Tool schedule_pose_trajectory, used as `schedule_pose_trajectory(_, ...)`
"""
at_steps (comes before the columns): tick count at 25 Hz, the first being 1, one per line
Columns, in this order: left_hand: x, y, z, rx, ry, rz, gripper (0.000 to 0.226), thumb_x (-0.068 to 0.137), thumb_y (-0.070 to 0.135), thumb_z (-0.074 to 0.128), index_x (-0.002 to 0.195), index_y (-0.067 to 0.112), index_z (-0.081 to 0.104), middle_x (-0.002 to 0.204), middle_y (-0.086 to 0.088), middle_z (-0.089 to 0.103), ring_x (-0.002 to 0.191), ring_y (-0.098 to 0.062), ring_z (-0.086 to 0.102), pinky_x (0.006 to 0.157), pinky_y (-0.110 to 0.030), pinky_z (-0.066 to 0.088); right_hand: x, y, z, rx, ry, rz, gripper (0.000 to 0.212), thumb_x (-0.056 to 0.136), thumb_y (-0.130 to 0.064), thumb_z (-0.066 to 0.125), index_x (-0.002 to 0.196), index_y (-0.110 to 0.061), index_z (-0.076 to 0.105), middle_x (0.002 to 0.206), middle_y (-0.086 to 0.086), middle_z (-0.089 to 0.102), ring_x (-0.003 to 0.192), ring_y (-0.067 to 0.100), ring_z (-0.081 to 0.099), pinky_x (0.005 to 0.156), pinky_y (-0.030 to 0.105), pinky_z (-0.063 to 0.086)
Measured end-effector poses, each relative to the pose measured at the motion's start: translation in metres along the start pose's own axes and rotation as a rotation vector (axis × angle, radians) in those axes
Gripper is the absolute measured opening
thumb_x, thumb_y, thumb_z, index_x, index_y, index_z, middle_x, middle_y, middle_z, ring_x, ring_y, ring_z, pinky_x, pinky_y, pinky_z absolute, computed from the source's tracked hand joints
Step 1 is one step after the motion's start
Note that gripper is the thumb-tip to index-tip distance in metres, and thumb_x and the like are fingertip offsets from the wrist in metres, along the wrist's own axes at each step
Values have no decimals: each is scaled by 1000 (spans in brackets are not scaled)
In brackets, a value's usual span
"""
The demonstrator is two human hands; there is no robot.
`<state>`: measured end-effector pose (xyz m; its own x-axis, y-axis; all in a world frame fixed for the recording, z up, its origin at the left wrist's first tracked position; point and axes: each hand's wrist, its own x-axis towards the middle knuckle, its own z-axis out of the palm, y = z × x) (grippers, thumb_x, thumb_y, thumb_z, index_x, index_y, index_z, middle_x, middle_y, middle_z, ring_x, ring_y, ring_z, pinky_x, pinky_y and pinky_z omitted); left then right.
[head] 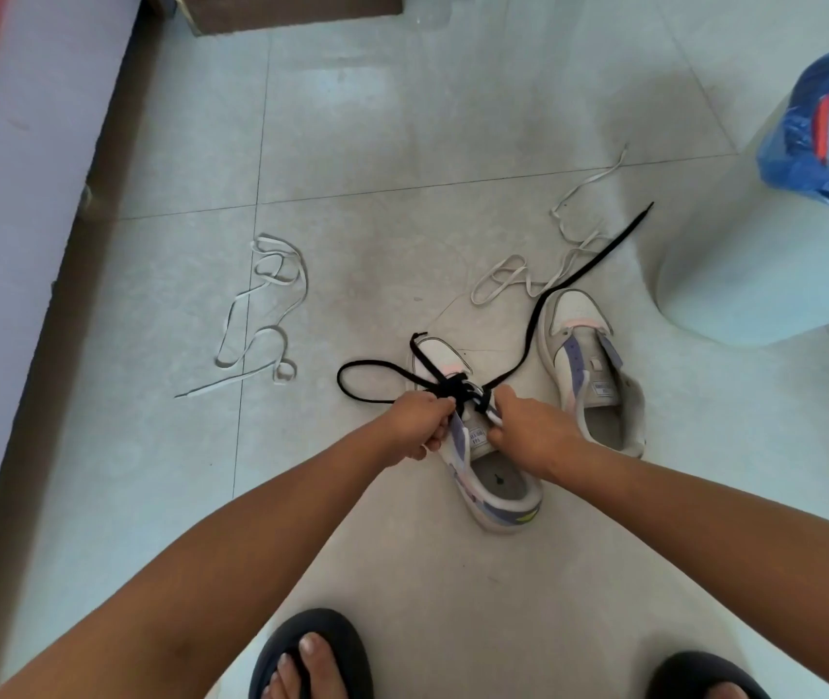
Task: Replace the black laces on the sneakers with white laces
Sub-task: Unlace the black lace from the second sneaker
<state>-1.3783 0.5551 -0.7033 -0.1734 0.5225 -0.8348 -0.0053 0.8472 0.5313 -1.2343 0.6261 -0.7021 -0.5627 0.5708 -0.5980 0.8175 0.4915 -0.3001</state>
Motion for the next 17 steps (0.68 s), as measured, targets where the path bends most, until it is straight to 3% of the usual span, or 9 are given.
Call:
schedule_pose_trajectory(4, 4, -17, -27, 151, 73, 65, 30, 99, 29, 42, 74, 12, 50, 67, -6, 52, 52, -18, 50, 47, -23, 32, 1, 4, 0, 29, -3, 8, 21, 92, -26, 46, 95, -16, 28, 81, 6, 49, 72, 27, 47, 61, 33, 34)
schedule_pose_trajectory(6, 8, -30, -56, 515, 319, 98, 27, 99, 24, 38, 93, 6, 57, 90, -16, 62, 77, -30, 63, 62, -32, 46, 1, 4, 1, 41, 2, 12, 21, 92, -26, 46, 95, -15, 29, 82, 6, 49, 73, 27, 47, 62, 33, 34)
schedule_pose_trajectory(8, 7, -42, -100, 952, 598, 67, 27, 98, 18, 34, 115, 12, 55, 110, -13, 63, 101, -32, 62, 80, -35, 46, 0, 5, 1, 52, 3, 19, 20, 91, -26, 46, 95, -15, 29, 81, 6, 49, 74, 28, 48, 63, 33, 35)
schedule_pose_trajectory(10, 1, -53, -149, 1121, 732, -99, 32, 94, 11, 37, 120, 18, 54, 114, -8, 64, 105, -28, 62, 79, -32, 44, 0, 9, 1, 71, 3, 33, 19, 91, -25, 46, 95, -15, 29, 81, 6, 49, 74, 28, 48, 62, 33, 34)
schedule_pose_trajectory(12, -7, -64, -185, 1123, 787, -275, 30, 91, 8, 41, 116, 13, 58, 112, -8, 64, 103, -28, 62, 75, -30, 41, -1, 15, -1, 122, 15, 66, 18, 91, -25, 46, 95, -16, 30, 82, 6, 49, 75, 27, 48, 61, 33, 33)
schedule_pose_trajectory(13, -8, -67, -191, 1082, 768, -283, 26, 91, 11, 41, 111, 11, 58, 110, -9, 64, 102, -29, 61, 76, -30, 40, -2, 18, -2, 148, 23, 84, 18, 91, -25, 47, 95, -16, 31, 83, 6, 50, 77, 27, 48, 61, 33, 33)
schedule_pose_trajectory(17, -10, -48, -135, 812, 520, 74, 28, 96, 34, 44, 80, 14, 57, 90, -4, 67, 96, -26, 60, 74, -32, 40, -2, 17, -1, 160, 29, 76, 20, 91, -27, 48, 95, -16, 32, 84, 5, 50, 77, 26, 49, 63, 32, 34)
